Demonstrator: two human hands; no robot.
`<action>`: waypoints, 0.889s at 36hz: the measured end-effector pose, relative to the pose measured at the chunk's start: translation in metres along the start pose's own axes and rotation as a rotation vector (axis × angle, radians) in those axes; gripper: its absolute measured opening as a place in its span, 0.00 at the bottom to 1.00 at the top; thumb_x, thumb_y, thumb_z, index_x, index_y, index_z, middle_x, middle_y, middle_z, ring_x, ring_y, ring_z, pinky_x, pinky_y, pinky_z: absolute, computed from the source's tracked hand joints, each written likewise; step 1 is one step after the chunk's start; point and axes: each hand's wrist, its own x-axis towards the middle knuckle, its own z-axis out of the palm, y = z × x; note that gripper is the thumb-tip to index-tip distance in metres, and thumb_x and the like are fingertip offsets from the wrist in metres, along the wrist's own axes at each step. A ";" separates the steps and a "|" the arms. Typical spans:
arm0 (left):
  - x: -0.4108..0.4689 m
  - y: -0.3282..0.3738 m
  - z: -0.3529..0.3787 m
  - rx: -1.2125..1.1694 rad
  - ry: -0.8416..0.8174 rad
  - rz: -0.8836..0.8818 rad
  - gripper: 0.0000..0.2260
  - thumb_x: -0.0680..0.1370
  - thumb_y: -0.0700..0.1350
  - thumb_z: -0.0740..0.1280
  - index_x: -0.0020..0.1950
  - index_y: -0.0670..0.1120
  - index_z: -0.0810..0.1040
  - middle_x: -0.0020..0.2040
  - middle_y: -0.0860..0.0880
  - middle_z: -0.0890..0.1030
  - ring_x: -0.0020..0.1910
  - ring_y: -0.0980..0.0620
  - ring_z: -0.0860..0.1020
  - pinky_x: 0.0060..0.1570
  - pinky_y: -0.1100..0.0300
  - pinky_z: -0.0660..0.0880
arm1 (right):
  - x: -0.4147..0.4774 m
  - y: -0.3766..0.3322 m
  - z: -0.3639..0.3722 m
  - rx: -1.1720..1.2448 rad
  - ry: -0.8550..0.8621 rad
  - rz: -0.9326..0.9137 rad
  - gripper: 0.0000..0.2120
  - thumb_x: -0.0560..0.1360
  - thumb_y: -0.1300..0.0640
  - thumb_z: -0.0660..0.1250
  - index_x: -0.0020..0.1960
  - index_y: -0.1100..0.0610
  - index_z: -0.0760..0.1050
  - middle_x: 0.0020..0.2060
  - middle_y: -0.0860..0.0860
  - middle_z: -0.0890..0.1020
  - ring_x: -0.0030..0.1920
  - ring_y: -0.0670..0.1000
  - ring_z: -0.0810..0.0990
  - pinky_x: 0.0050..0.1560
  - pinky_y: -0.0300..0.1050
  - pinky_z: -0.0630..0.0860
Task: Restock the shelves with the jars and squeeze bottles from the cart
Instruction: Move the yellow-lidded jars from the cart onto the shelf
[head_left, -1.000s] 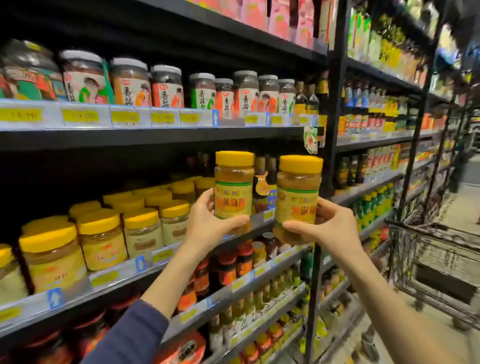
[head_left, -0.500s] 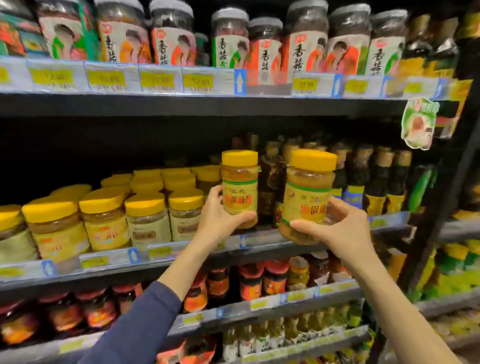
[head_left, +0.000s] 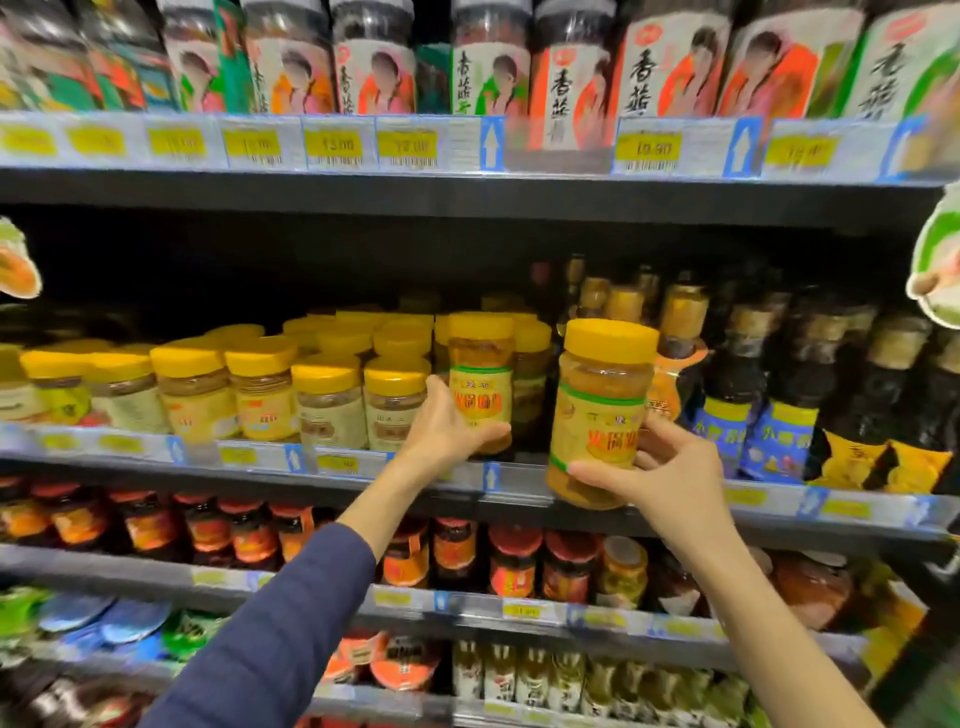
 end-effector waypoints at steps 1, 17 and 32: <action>0.001 -0.001 0.002 0.018 -0.005 -0.011 0.31 0.68 0.48 0.76 0.60 0.43 0.59 0.60 0.45 0.74 0.60 0.49 0.74 0.57 0.55 0.74 | 0.001 0.000 0.000 0.000 -0.007 -0.008 0.26 0.53 0.55 0.81 0.48 0.44 0.76 0.48 0.44 0.83 0.50 0.42 0.81 0.53 0.41 0.78; -0.003 -0.001 0.001 0.283 -0.085 0.007 0.29 0.69 0.46 0.76 0.55 0.45 0.56 0.59 0.45 0.75 0.60 0.47 0.75 0.51 0.60 0.73 | 0.009 0.004 0.007 0.061 -0.004 -0.025 0.30 0.56 0.59 0.80 0.57 0.54 0.76 0.49 0.45 0.82 0.51 0.38 0.79 0.42 0.23 0.74; -0.010 0.016 -0.004 0.678 0.028 -0.079 0.32 0.64 0.60 0.76 0.57 0.39 0.73 0.56 0.42 0.78 0.56 0.42 0.76 0.48 0.53 0.72 | 0.003 0.010 0.012 0.046 0.034 -0.027 0.33 0.57 0.60 0.79 0.61 0.57 0.75 0.52 0.49 0.82 0.53 0.43 0.80 0.44 0.27 0.77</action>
